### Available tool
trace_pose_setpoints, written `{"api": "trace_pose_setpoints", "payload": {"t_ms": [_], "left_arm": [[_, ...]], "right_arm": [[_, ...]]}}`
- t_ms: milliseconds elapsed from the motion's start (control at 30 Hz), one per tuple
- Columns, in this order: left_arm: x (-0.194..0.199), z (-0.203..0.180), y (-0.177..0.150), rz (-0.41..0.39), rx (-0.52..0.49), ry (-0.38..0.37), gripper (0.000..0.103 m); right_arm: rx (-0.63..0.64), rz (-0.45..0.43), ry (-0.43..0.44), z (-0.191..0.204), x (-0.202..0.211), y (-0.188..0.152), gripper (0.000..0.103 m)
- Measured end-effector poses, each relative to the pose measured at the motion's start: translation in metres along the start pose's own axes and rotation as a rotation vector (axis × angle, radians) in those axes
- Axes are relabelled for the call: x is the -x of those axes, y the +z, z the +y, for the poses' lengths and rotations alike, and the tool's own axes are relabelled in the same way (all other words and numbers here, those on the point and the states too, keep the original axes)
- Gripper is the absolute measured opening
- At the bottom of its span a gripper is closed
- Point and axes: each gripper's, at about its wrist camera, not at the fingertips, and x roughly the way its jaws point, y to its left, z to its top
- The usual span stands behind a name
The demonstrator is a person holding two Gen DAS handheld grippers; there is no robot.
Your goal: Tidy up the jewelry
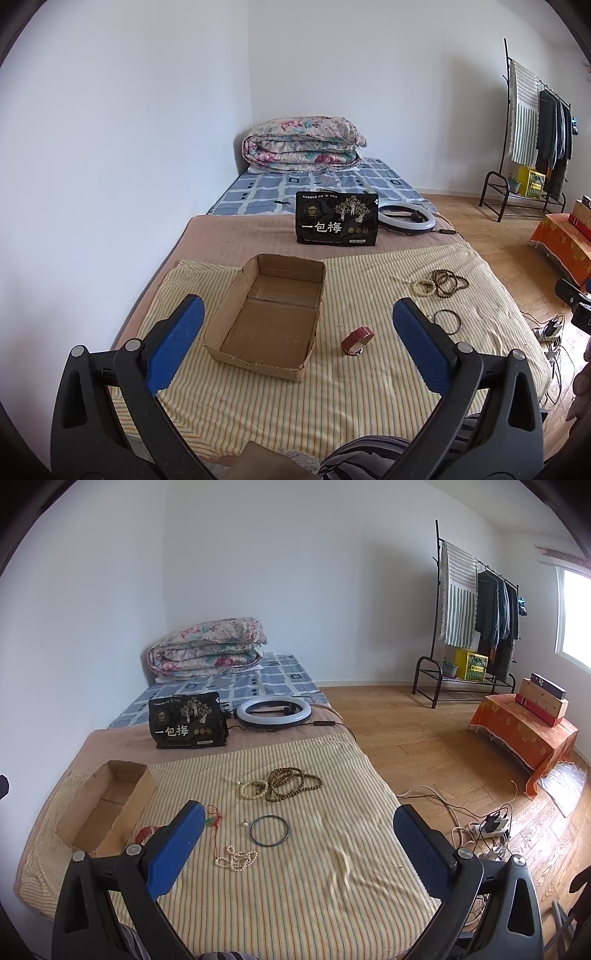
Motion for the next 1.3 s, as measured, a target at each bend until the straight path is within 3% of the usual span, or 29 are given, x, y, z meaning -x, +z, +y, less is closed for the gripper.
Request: {"api": "trace_pose_setpoints", "payload": {"t_ms": [1300], "left_arm": [[-0.007,-0.004,-0.009,0.013,0.002,0.005,0.103]], "right_arm": [[-0.001,0.027,0.000,0.001,-0.013,-0.004,0.103]]}}
